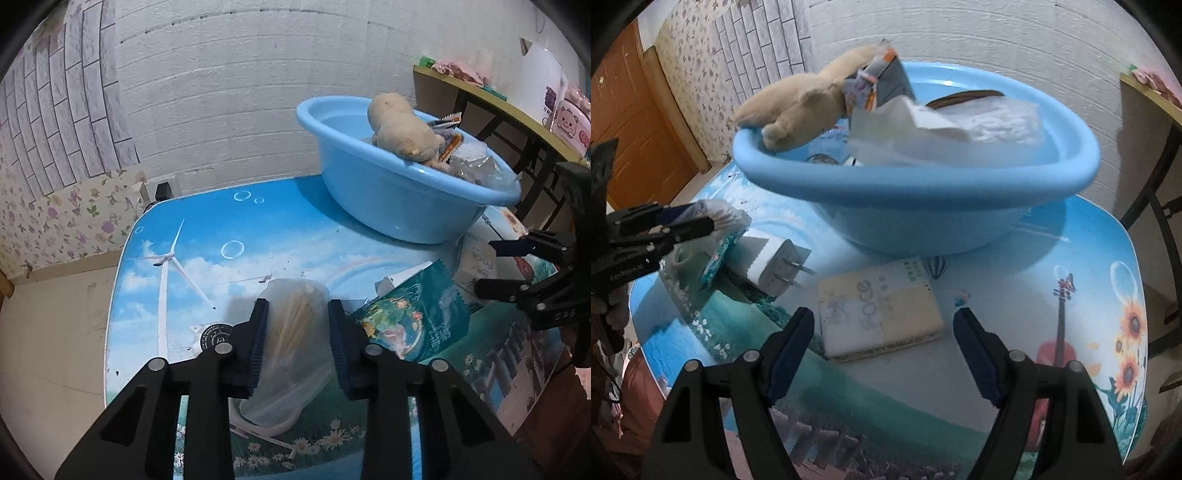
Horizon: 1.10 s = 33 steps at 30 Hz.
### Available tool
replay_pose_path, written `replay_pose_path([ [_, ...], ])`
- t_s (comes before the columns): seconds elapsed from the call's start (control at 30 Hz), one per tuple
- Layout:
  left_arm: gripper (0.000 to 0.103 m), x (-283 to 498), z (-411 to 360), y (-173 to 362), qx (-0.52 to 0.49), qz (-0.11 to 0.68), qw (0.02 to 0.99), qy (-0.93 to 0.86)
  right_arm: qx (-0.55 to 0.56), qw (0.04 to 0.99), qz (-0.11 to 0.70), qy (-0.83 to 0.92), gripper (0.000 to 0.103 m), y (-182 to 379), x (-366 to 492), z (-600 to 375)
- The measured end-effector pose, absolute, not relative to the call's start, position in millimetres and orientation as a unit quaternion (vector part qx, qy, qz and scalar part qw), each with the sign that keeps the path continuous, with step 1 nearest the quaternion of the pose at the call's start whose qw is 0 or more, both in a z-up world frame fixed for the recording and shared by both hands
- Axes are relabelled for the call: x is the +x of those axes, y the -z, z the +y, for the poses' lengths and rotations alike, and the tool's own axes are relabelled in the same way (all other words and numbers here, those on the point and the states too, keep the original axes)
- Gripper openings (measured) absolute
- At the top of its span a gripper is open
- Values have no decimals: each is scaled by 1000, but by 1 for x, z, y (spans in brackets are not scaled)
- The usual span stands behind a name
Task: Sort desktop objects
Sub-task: 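Grasp the clear bag of sticks with the left gripper while the right grasps the Face tissue pack, then lift the stick bag and tissue pack off the table with both grippers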
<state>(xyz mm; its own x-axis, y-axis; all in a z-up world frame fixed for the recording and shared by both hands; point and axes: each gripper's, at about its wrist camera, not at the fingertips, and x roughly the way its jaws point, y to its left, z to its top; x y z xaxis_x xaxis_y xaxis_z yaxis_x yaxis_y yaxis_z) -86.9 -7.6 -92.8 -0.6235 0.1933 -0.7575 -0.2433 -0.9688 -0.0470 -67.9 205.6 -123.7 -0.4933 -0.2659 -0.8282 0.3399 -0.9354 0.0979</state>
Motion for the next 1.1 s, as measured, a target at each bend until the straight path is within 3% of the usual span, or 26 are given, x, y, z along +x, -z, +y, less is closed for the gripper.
replay_pose_path([
  [0.07, 28, -85, -8, 90, -412, 29, 119, -903, 472, 176, 36, 863, 78, 127, -70, 205],
  [0.13, 28, -83, -9, 86, -409, 28, 119, -904, 470, 178, 32, 864, 66, 127, -69, 206],
  [0.2, 28, -80, -11, 82, -405, 28, 117, -907, 470, 180, 28, 864, 65, 127, -69, 207],
  [0.67, 28, -36, -4, 54, -380, 22, 121, -917, 452, 137, 2, 882, 65, 102, -48, 231],
  [1.1, 28, 6, 21, 77, -408, 9, 110, -906, 460, 89, -5, 883, 65, 113, -12, 254],
])
